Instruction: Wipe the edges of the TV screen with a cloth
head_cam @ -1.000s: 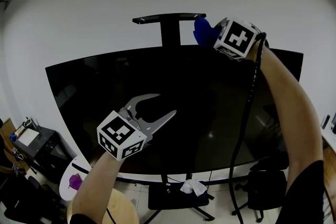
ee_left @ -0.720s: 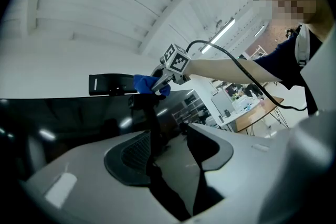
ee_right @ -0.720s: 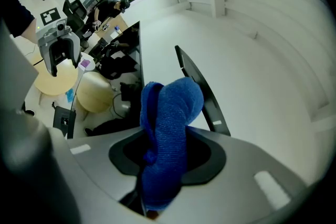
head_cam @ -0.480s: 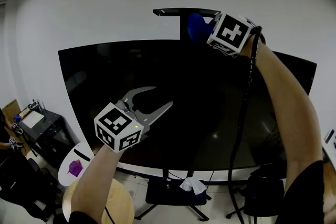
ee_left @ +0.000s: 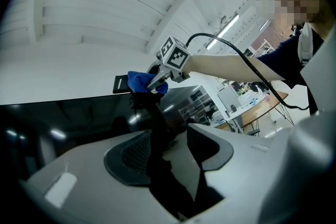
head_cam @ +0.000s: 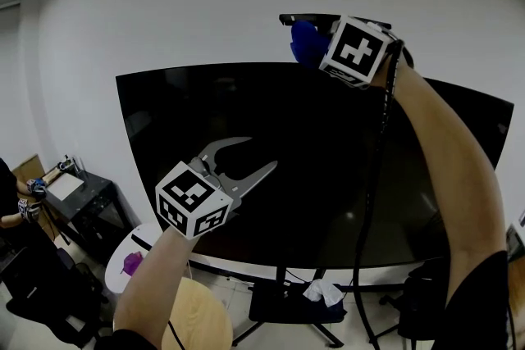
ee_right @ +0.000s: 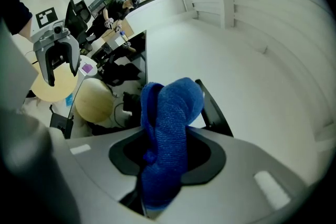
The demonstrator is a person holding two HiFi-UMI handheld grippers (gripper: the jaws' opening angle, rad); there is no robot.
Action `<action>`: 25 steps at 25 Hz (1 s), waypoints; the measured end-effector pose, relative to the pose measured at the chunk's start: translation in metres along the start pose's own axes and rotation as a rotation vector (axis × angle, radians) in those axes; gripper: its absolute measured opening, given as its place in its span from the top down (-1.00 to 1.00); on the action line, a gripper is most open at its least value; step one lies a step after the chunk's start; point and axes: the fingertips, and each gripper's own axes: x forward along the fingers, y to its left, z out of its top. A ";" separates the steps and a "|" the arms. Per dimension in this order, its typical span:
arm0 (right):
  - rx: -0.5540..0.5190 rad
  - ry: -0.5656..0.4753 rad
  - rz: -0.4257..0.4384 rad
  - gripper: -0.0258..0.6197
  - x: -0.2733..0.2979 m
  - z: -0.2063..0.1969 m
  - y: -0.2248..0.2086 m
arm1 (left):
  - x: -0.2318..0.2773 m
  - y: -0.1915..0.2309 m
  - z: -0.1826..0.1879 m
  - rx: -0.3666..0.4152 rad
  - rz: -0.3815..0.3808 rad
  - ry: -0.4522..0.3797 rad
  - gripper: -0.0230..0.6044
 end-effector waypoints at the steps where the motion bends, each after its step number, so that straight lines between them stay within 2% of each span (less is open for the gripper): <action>1: 0.002 -0.003 -0.003 0.47 0.003 0.010 0.002 | -0.009 0.007 -0.002 0.004 -0.002 0.001 0.31; 9: 0.025 -0.008 0.014 0.47 0.040 0.098 0.027 | -0.091 0.074 -0.023 0.007 0.007 0.011 0.31; 15: 0.033 -0.035 0.006 0.47 0.066 0.168 0.045 | -0.154 0.122 -0.046 -0.016 0.044 0.029 0.31; 25: -0.005 -0.089 -0.011 0.47 0.103 0.268 0.073 | -0.216 0.167 -0.064 -0.027 0.073 0.039 0.31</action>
